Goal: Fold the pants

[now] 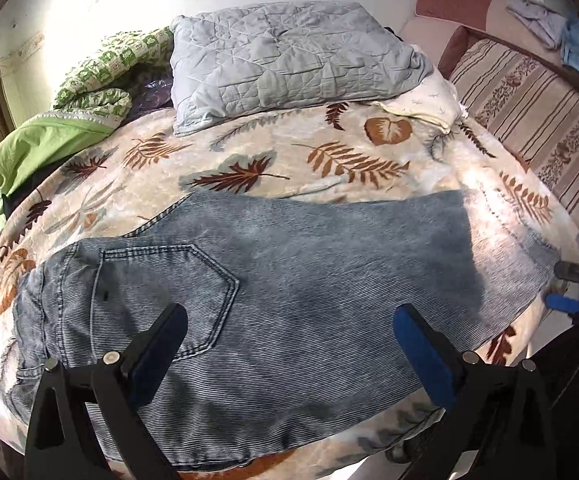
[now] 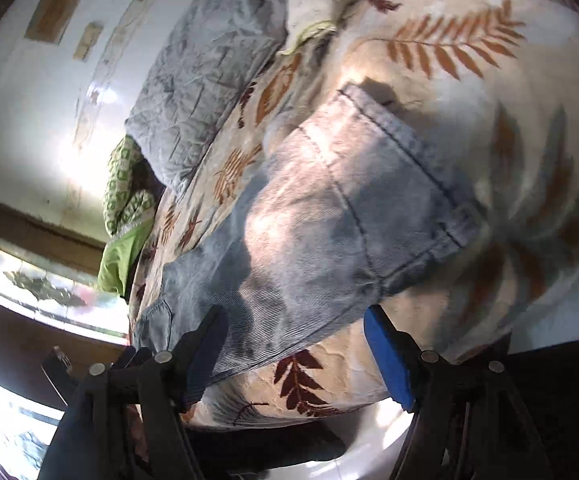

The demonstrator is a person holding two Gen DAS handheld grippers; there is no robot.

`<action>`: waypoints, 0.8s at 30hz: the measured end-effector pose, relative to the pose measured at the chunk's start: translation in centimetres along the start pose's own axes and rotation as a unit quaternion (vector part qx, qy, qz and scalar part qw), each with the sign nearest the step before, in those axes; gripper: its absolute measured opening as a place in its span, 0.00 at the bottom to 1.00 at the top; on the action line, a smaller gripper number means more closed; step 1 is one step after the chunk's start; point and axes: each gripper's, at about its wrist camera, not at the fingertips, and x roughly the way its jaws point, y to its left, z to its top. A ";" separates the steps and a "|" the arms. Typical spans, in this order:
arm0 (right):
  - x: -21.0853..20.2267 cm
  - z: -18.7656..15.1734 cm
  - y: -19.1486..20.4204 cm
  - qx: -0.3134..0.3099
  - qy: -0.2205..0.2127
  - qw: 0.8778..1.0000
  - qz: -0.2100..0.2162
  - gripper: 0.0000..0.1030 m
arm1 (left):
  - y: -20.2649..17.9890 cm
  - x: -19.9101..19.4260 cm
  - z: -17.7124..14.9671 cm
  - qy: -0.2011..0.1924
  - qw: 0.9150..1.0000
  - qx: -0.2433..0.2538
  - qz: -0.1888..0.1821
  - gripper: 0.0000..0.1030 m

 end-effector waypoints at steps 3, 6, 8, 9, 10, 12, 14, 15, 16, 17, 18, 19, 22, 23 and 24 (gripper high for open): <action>-1.1 1.4 -3.8 0.091 -0.015 0.996 0.018 0.71 | -0.6 0.6 0.9 0.004 0.999 -0.032 -0.025 0.99; -1.2 2.6 -5.6 0.135 -0.019 0.989 0.052 0.71 | -1.0 1.2 1.5 0.008 0.997 -0.062 -0.043 0.99; -0.8 3.4 -5.9 0.136 -0.014 0.989 0.055 0.71 | -1.3 1.8 1.8 0.017 0.995 -0.081 -0.056 0.99; -0.6 3.5 -6.2 0.146 -0.012 0.988 0.057 0.71 | -1.4 2.2 1.8 0.024 0.993 -0.093 -0.063 0.99; -0.5 3.6 -6.2 0.151 -0.014 0.987 0.057 0.71 | -1.4 2.5 1.8 0.028 0.992 -0.104 -0.070 0.99; -0.4 4.0 -5.9 0.148 -0.018 0.988 0.050 0.71 | -1.7 3.2 2.0 0.035 0.989 -0.121 -0.075 0.99; -0.2 4.2 -5.4 0.142 -0.024 0.989 0.039 0.71 | -2.2 3.9 2.3 0.043 0.988 -0.127 -0.082 0.99; -0.2 4.4 -5.4 0.135 -0.026 0.990 0.032 0.71 | -2.6 4.1 2.4 0.044 0.988 -0.127 -0.082 0.99; -0.1 4.6 -5.1 0.127 -0.027 0.991 0.025 0.69 | -3.1 4.4 2.6 0.043 0.988 -0.123 -0.078 0.99; 0.0 4.7 -4.7 0.115 -0.028 0.993 0.010 0.61 | -3.7 4.9 2.8 0.047 0.990 -0.113 -0.068 0.99; 0.0 4.7 -4.3 0.103 -0.031 0.994 -0.008 0.52 | -4.4 5.7 2.8 0.058 0.992 -0.094 -0.053 0.99; 0.0 4.8 -4.1 0.094 -0.034 0.995 -0.024 0.35 | -5.4 7.0 2.6 0.082 0.994 -0.061 -0.031 0.99; 0.2 5.1 -3.7 0.074 -0.030 0.996 -0.047 0.34 | -7.9 9.9 1.3 0.126 0.991 0.042 0.033 1.00; 0.2 5.1 -3.4 0.069 -0.031 0.996 -0.052 0.34 | -7.9 9.1 1.6 0.118 0.992 0.040 0.034 0.99; 0.3 5.2 -3.2 0.063 -0.029 0.996 -0.056 0.36 | -7.8 8.3 2.1 0.114 0.993 0.031 0.022 0.99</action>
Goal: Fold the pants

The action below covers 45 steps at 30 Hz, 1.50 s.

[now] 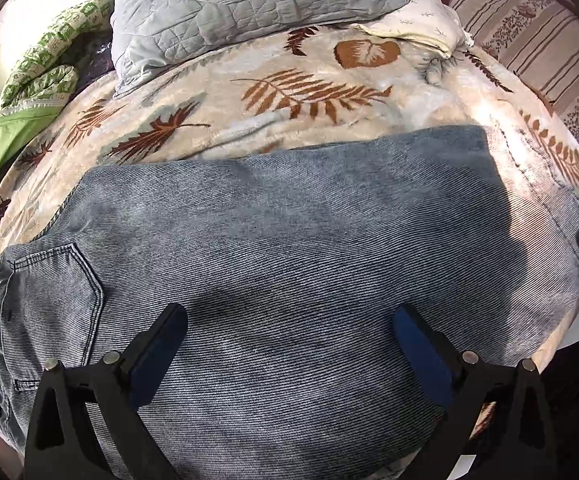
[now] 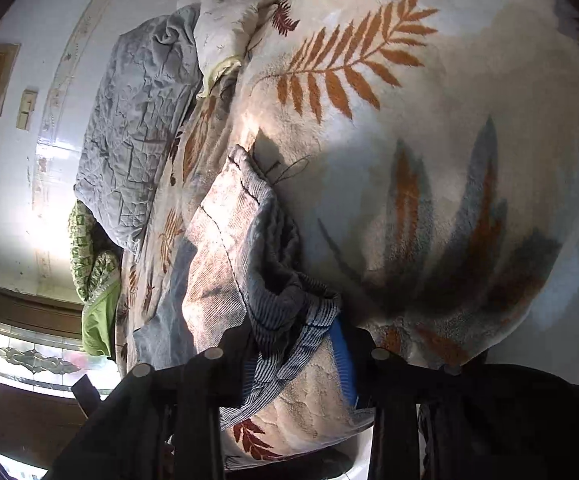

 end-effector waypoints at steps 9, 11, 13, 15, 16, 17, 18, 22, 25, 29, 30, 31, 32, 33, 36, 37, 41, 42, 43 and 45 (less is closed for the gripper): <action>0.0 0.2 1.6 -0.032 0.001 0.999 -0.012 0.27 | 0.6 2.4 1.0 0.011 0.999 0.007 0.034 1.00; -1.0 -0.2 4.2 -0.087 -0.016 0.995 -0.041 0.25 | 0.2 2.2 1.2 0.012 0.999 0.014 0.041 1.00; -2.1 -0.9 7.7 -0.147 -0.038 0.987 -0.059 0.25 | 0.7 2.4 1.3 0.017 1.000 0.007 0.022 1.00; -2.9 -2.0 11.9 -0.208 -0.057 0.974 -0.068 0.25 | 2.5 2.1 1.5 0.022 0.999 -0.031 -0.022 0.99; -3.2 -2.9 14.2 -0.243 -0.067 0.965 -0.070 0.25 | 3.5 1.6 1.4 0.015 0.998 -0.050 -0.039 0.98; -3.4 -3.9 16.5 -0.275 -0.072 0.956 -0.067 0.25 | 4.9 0.8 1.2 0.006 0.996 -0.072 -0.054 0.98; -3.4 -5.1 18.6 -0.305 -0.076 0.947 -0.063 0.25 | 6.3 -0.4 0.7 -0.009 0.993 -0.098 -0.065 0.98; -1.7 -11.7 25.9 -0.412 -0.064 0.909 -0.022 0.25 | 13.8 -4.7 -2.3 -0.064 0.974 -0.205 -0.065 0.98; 2.2 -16.6 28.0 -0.448 -0.015 0.894 0.006 0.25 | 18.7 -6.4 -5.1 -0.081 0.961 -0.259 -0.050 0.98; 10.0 -21.1 26.0 -0.431 0.093 0.896 0.043 0.75 | 21.9 -7.2 -8.0 -0.079 0.954 -0.290 -0.021 0.98; 12.1 -21.6 24.8 -0.413 0.127 0.901 0.037 0.77 | 22.1 -7.1 -8.3 -0.073 0.954 -0.290 -0.021 0.98; 13.1 -21.9 23.6 -0.393 0.144 0.907 0.035 0.77 | 22.1 -7.1 -8.8 -0.068 0.955 -0.289 -0.026 0.98; 12.7 -21.7 22.9 -0.384 0.132 0.912 0.054 0.77 | 21.9 -7.1 -9.0 -0.067 0.955 -0.288 -0.036 0.98; 11.9 -21.2 22.5 -0.373 0.121 0.917 0.072 0.77 | 21.6 -7.2 -9.1 -0.069 0.954 -0.289 -0.050 0.98; 8.6 -18.7 21.1 -0.324 0.088 0.934 0.122 0.80 | 20.3 -7.5 -9.1 -0.069 0.944 -0.298 -0.124 0.98; 7.7 -17.8 20.6 -0.313 0.077 0.938 0.132 0.81 | 19.7 -7.4 -8.8 -0.067 0.938 -0.300 -0.158 0.98; 6.6 -13.9 17.6 -0.234 0.055 0.960 0.142 0.82 | 16.6 -6.7 -8.2 -0.040 0.909 -0.318 -0.266 0.98; 7.0 -13.2 16.4 -0.212 0.071 0.964 0.142 0.82 | 15.9 -6.1 -8.2 -0.029 0.899 -0.326 -0.292 0.98; 8.2 -12.8 15.1 -0.189 0.090 0.968 0.140 0.82 | 15.3 -5.4 -8.2 -0.015 0.890 -0.334 -0.309 0.98; 9.3 -12.4 12.9 -0.147 0.108 0.969 0.167 0.82 | 14.5 -4.0 -8.4 0.012 0.886 -0.349 -0.306 0.98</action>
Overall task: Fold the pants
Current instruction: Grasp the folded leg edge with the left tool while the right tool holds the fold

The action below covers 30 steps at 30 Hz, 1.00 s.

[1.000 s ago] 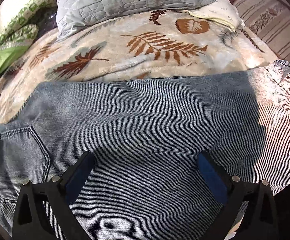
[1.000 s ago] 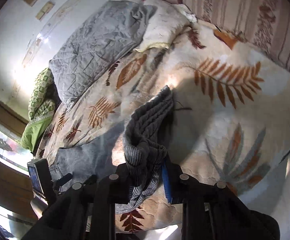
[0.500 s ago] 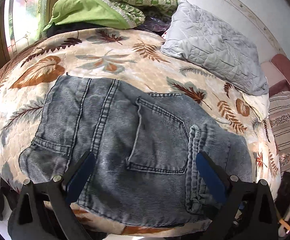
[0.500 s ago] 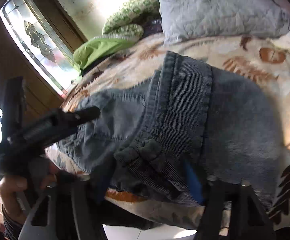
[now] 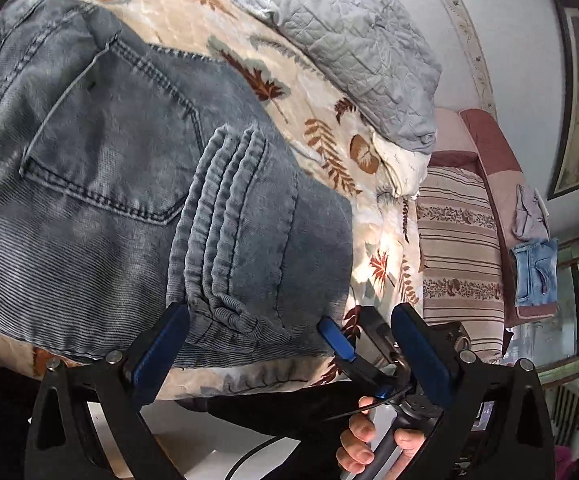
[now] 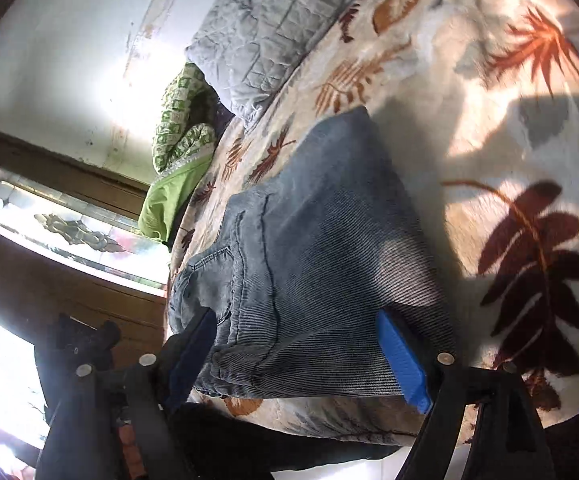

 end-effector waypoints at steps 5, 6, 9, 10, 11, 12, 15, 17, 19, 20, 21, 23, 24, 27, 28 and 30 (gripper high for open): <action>-0.2 0.5 -1.3 0.021 -0.003 0.999 0.042 0.81 | -0.6 -0.4 -0.6 -0.014 0.999 -0.030 0.013 0.96; -0.3 0.4 -1.5 0.022 -0.006 0.998 0.050 0.82 | -1.3 -0.8 -0.6 -0.020 1.000 -0.023 0.006 0.96; -0.5 0.4 -1.8 0.024 -0.003 0.998 0.057 0.81 | -2.5 -1.2 -0.6 -0.026 0.999 -0.016 -0.009 0.96; -0.4 0.4 -1.8 0.025 -0.004 0.998 0.059 0.81 | -2.7 -1.2 -0.7 -0.029 0.999 -0.018 -0.002 0.96; -0.6 0.4 -1.9 0.025 -0.004 0.998 0.060 0.81 | -2.9 -1.1 -0.8 -0.030 0.999 -0.014 0.002 0.96; -0.6 0.4 -1.9 0.024 -0.003 0.998 0.061 0.81 | -3.1 -1.2 -1.0 -0.034 0.999 -0.011 0.005 0.96; -0.6 0.4 -2.0 0.024 -0.002 0.998 0.062 0.81 | -2.9 0.0 -0.9 -0.032 0.999 0.000 0.032 0.96; -0.6 0.4 -2.0 0.024 -0.002 0.998 0.063 0.81 | -1.9 1.1 -0.8 -0.020 0.999 -0.020 0.042 0.95; -0.7 0.3 -2.1 0.026 -0.002 0.998 0.065 0.81 | -1.2 1.9 -0.7 -0.016 0.998 -0.021 0.049 0.89; -0.7 0.3 -2.1 0.027 -0.003 0.997 0.066 0.82 | -0.9 2.2 -0.7 -0.016 0.998 -0.023 0.055 0.76; -0.7 0.4 -2.2 0.028 -0.002 0.997 0.068 0.81 | -0.8 2.3 -0.7 -0.017 0.998 -0.017 0.064 0.68; -0.7 0.3 -2.3 0.032 -0.004 0.997 0.071 0.81 | -0.6 2.4 -0.6 -0.013 0.995 0.001 0.100 0.19; -0.7 0.3 -2.3 0.034 -0.005 0.997 0.073 0.81 | -0.3 2.4 -0.5 -0.011 0.994 0.006 0.108 0.10; -0.7 0.3 -2.3 0.036 -0.006 0.997 0.074 0.81 | 0.0 1.9 -0.8 -0.015 0.993 0.012 0.117 0.10; -0.7 0.3 -2.2 0.036 -0.006 0.997 0.074 0.81 | -0.3 1.5 -1.2 -0.024 0.992 0.021 0.121 0.10; -0.7 0.2 -2.0 0.032 -0.004 0.997 0.072 0.81 | -1.4 0.6 -2.0 -0.053 0.988 0.048 0.134 0.10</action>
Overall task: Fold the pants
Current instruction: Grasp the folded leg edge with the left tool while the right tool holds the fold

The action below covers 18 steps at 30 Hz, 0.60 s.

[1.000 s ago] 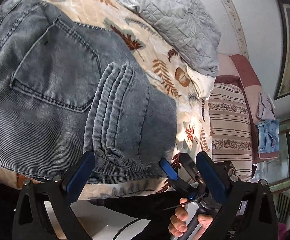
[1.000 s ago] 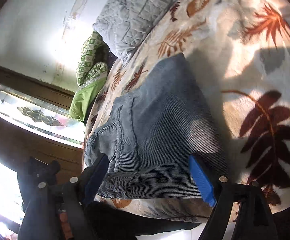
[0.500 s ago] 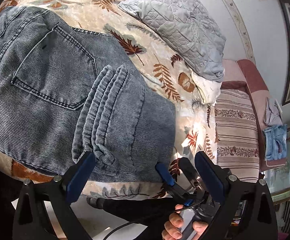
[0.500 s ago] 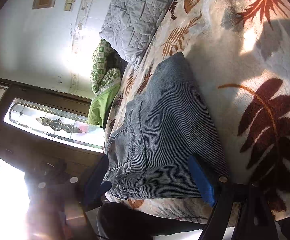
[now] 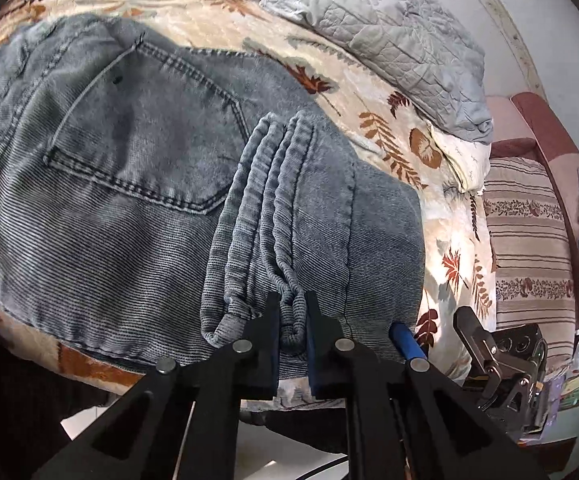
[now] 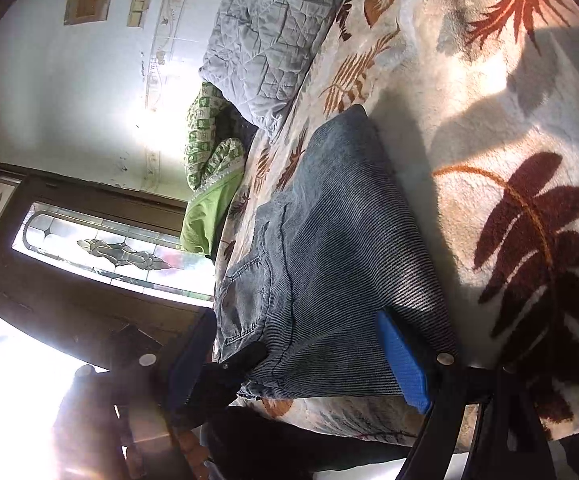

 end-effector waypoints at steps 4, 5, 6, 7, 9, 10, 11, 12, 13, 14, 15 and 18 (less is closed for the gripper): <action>-0.1 -0.2 1.3 -0.030 0.005 0.999 -0.026 0.81 | 0.6 0.7 -0.5 0.002 1.000 -0.001 0.019 0.10; -0.5 -0.3 1.8 -0.042 -0.002 0.998 -0.039 0.82 | 1.7 1.8 -0.4 0.021 0.999 -0.029 0.019 0.10; -0.9 -0.2 2.2 -0.053 -0.011 0.998 -0.045 0.82 | 2.8 2.5 -0.3 0.033 0.998 -0.050 0.007 0.11; -1.2 -0.2 2.7 -0.061 -0.019 0.997 -0.044 0.82 | 3.0 2.3 -0.2 0.033 0.998 -0.053 0.001 0.12; -1.2 -0.1 3.0 -0.069 -0.022 0.997 -0.037 0.82 | 2.7 1.8 0.0 0.035 0.998 -0.047 0.005 0.12; -0.8 -0.1 2.7 -0.064 -0.012 0.997 -0.037 0.82 | 2.4 1.6 0.0 0.037 0.998 -0.044 0.005 0.13; 0.1 -0.1 1.9 -0.049 0.009 0.998 -0.046 0.83 | 2.2 1.1 0.2 0.035 0.998 -0.045 -0.001 0.13; 1.0 -0.3 0.8 -0.031 0.027 0.998 -0.052 0.83 | 1.8 0.3 0.4 0.022 0.999 -0.044 -0.006 0.13; 0.6 -0.3 0.7 -0.032 0.011 0.999 -0.040 0.82 | 1.1 -0.7 0.5 0.002 0.999 -0.032 -0.006 0.13; 0.5 -0.2 0.7 -0.026 0.013 0.999 -0.037 0.83 | 0.3 -1.8 0.6 -0.020 1.000 -0.012 -0.004 0.17; 0.5 -0.1 0.7 -0.024 0.016 0.999 -0.036 0.83 | -0.6 -2.7 0.8 -0.041 0.999 0.007 -0.010 0.19; 0.4 -0.1 0.0 -0.010 0.010 1.000 -0.022 0.83 | -2.7 -2.9 1.4 -0.061 0.996 0.055 -0.024 0.33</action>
